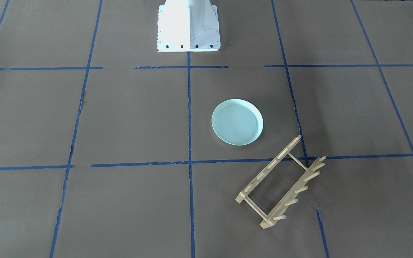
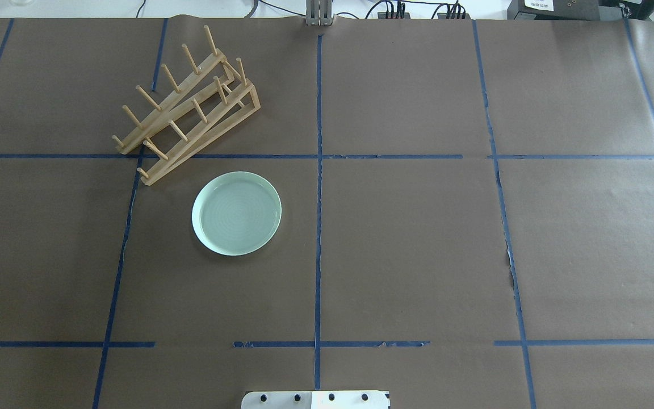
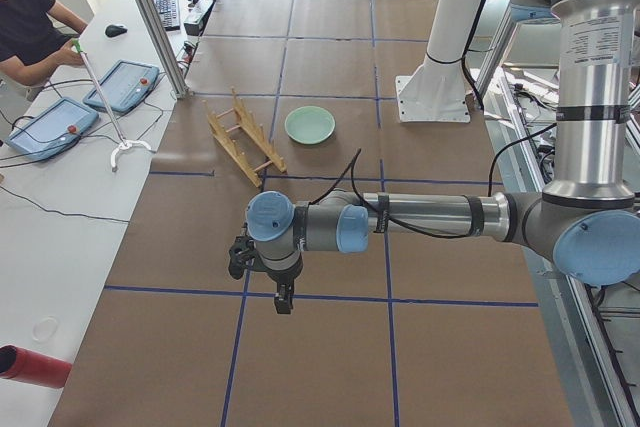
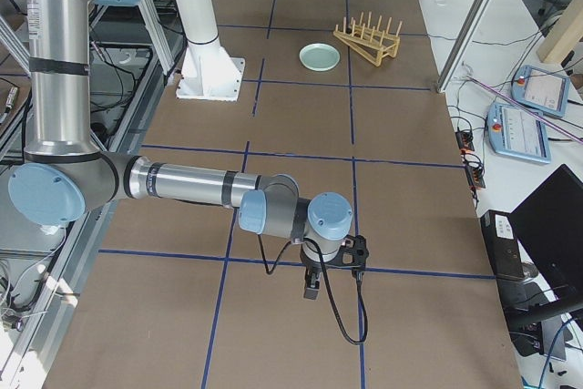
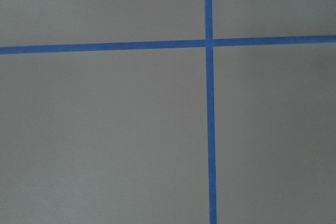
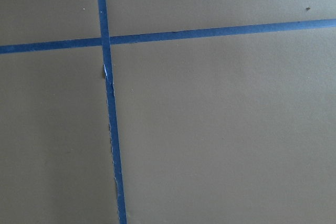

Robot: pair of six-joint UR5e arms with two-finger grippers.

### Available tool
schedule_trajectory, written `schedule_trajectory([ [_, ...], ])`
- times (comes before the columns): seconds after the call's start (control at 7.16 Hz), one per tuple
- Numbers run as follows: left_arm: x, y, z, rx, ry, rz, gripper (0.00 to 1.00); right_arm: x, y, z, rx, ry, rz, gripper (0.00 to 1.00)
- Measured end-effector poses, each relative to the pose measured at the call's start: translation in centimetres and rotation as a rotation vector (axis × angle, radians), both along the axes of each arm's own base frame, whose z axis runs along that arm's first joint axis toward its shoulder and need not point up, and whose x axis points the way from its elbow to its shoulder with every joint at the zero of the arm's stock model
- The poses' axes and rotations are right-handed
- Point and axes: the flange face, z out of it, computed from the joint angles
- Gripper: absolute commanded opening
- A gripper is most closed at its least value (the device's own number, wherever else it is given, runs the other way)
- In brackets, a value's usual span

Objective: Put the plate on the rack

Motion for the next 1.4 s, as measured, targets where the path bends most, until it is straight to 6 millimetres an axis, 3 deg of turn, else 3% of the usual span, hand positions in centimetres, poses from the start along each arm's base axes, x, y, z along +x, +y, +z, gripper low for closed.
schedule_trajectory([
  [0.42,0.2,-1.8,-2.0,0.032,0.001,-0.005,1.00,0.0,0.0,0.0,0.000,0.000,0.000,1.00],
  [0.7,0.3,-4.8,-6.1,0.087,0.002,-0.007,1.00,0.0,0.0,0.0,0.000,0.000,0.000,1.00],
  [0.84,0.4,-5.8,-9.9,0.126,0.003,-0.008,1.00,0.0,0.0,0.0,0.000,0.000,0.000,1.00],
  [1.12,1.5,-6.1,-19.2,0.174,0.010,-0.047,1.00,0.0,0.0,0.0,0.000,0.000,0.000,1.00],
  [1.4,7.1,-6.1,-28.5,0.161,0.051,-0.092,1.00,0.0,0.0,0.0,0.000,0.000,0.000,1.00],
])
